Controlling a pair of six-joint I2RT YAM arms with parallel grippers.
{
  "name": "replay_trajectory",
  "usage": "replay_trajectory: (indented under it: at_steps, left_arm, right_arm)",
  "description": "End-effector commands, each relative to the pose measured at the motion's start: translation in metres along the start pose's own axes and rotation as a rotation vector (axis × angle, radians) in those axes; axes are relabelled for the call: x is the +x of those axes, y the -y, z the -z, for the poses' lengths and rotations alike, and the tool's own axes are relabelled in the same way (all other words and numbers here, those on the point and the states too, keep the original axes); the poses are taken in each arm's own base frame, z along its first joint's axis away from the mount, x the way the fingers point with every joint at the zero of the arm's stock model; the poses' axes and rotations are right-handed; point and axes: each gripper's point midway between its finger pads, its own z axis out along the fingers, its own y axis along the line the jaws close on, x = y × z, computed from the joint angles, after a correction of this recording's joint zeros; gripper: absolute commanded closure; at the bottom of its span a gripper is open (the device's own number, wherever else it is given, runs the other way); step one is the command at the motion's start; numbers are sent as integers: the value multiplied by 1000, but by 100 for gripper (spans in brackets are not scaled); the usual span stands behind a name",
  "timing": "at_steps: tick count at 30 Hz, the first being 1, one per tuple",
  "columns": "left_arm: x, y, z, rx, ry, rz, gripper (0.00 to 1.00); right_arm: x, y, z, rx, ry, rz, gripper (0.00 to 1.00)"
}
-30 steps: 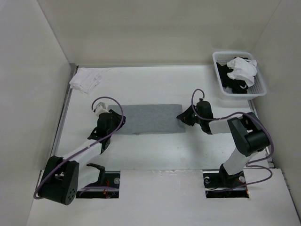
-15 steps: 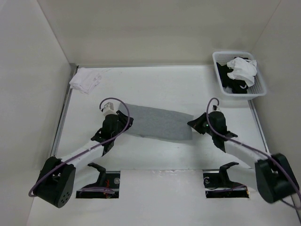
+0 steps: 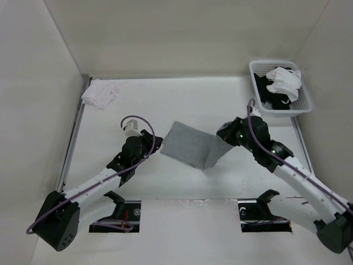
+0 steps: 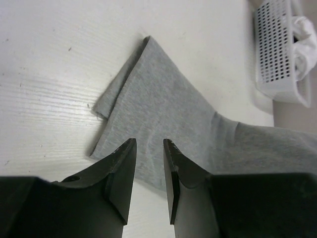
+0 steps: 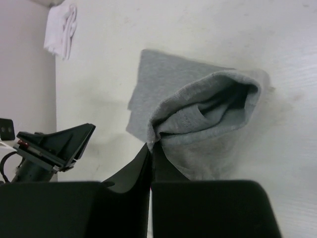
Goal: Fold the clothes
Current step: Fold the tank top
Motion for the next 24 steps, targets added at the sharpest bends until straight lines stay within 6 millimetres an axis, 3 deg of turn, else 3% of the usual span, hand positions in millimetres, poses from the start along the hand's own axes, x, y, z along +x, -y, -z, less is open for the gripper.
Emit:
replay_trajectory:
  at_steps: [1, 5, 12, 17, 21, 24]
  left_arm:
    - [-27, 23, 10, 72, 82, 29, 73]
    - [-35, 20, 19, 80, 100, 32, 72]
    - [-37, 11, 25, 93, 103, 55, 72]
    - [-41, 6, 26, 87, 112, 62, 72]
    - [-46, 10, 25, 91, 118, 54, 72]
    - [-47, 23, 24, 112, 115, 28, 72]
  right_arm:
    - [-7, -35, -16, 21, 0, 71, 98]
    - [8, -64, -59, 48, -78, 136, 98]
    - [59, -102, -136, 91, -208, 229, 97]
    - [89, -117, -184, 105, -261, 225, 92]
    - [107, -141, -197, 47, -287, 202, 59]
    - [92, -159, -177, -34, -238, 181, 50]
